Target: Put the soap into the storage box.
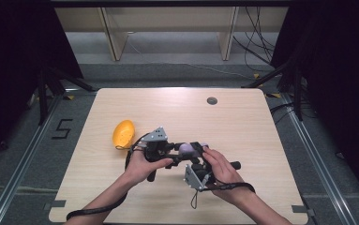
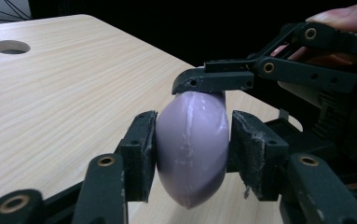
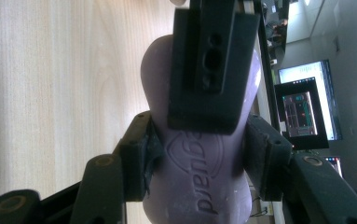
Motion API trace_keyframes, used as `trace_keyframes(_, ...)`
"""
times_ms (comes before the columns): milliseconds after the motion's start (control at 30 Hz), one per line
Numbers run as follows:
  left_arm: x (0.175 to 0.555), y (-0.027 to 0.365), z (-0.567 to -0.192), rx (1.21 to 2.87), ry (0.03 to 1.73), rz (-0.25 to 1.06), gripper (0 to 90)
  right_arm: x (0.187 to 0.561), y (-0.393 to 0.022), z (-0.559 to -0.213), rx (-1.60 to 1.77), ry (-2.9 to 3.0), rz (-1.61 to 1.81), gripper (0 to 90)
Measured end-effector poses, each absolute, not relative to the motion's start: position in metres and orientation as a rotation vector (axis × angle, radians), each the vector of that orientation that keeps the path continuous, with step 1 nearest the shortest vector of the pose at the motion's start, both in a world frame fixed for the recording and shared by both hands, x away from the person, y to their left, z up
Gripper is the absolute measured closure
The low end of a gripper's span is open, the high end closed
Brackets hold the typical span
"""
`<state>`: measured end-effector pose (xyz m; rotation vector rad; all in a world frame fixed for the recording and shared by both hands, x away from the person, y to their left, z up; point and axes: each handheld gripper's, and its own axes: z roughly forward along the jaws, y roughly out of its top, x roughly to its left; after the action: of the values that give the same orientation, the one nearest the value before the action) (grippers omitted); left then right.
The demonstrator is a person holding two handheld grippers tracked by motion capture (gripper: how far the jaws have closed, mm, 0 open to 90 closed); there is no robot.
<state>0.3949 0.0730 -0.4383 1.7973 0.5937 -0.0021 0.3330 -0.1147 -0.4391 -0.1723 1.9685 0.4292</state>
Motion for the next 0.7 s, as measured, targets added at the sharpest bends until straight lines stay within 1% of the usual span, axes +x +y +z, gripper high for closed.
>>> trace_keyframes(133, 0.3945, 0.0718, -0.438, 1.808, 0.596, 0.008, 53.7, 0.3313, -0.114, -0.4397, -0.147, 1.971, 0.447, 50.0)
trace_keyframes(333, 0.3944, 0.0717, -0.4383, 1.805, 0.579, -0.009, 54.3, 0.3299, -0.1146, -0.44, -0.142, 1.965, 0.456, 50.0)
trace_keyframes(367, 0.3938, 0.0722, -0.4378, 1.811, 0.585, -0.006, 54.7, 0.3269, -0.1137, -0.441, -0.085, 1.983, 0.459, 50.0)
trace_keyframes(500, 0.3935, 0.0734, -0.4372, 1.813, 0.565, -0.018, 57.7, 0.3275, -0.1138, -0.441, -0.099, 1.979, 0.46, 50.0)
trace_keyframes(600, 0.3923, 0.0746, -0.4361, 1.819, 0.575, -0.011, 58.2, 0.3263, -0.1134, -0.4411, -0.084, 1.965, 0.469, 50.0)
trace_keyframes(700, 0.392, 0.0758, -0.4352, 1.824, 0.569, -0.005, 58.4, 0.3298, -0.1136, -0.4382, -0.176, 1.951, 0.452, 50.0)
